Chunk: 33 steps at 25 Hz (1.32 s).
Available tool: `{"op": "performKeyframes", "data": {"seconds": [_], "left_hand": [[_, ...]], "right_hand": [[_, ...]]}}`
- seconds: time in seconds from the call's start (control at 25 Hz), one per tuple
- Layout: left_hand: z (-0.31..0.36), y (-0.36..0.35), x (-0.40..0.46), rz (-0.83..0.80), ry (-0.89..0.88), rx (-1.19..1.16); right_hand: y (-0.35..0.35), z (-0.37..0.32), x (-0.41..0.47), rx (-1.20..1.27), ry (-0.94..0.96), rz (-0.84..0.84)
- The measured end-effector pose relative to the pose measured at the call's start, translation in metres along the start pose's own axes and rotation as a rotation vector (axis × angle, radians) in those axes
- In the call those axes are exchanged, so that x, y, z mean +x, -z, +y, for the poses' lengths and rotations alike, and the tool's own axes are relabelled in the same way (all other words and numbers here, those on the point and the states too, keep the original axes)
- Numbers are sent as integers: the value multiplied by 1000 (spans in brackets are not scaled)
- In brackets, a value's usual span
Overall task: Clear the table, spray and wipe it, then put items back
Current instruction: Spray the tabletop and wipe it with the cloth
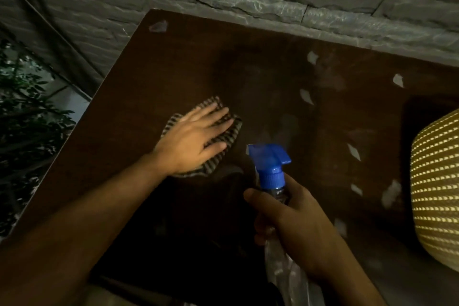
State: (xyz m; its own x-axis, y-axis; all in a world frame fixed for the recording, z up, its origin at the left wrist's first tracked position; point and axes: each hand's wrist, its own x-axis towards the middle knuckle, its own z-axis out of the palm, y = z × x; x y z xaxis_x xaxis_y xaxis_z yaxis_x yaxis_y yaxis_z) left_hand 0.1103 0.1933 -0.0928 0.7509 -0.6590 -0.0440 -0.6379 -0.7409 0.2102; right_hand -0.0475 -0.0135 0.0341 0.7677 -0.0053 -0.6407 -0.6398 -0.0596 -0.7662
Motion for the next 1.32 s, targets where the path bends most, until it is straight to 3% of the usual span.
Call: {"op": "performKeyframes", "data": {"seconds": [0.04,0.16,0.24,0.4,0.76,1.04,1.24,1.32], "left_hand": [[-12,1,-17,19,-5,-18],[-66,14,-14,112,395,-56],[-77,16,6,125,490,-31],[-70,14,10,117,509,-60],[-31,14,-44,44,430,-113],[1,4,-92,52,511,-132],[68,-7,-181,24,237,-123],[57,-8,-217,17,216,-98]], "right_hand": [[-1,1,-6,-21,-10,10],[-9,2,-23,-82,-36,21],[-16,12,-33,-102,-29,42],[-28,29,-53,-81,-55,67],[-80,52,-83,-227,-14,-129],[-68,68,-105,-321,-46,-139],[-50,59,-103,-154,8,-95],[-45,61,-102,-145,26,-107]]}}
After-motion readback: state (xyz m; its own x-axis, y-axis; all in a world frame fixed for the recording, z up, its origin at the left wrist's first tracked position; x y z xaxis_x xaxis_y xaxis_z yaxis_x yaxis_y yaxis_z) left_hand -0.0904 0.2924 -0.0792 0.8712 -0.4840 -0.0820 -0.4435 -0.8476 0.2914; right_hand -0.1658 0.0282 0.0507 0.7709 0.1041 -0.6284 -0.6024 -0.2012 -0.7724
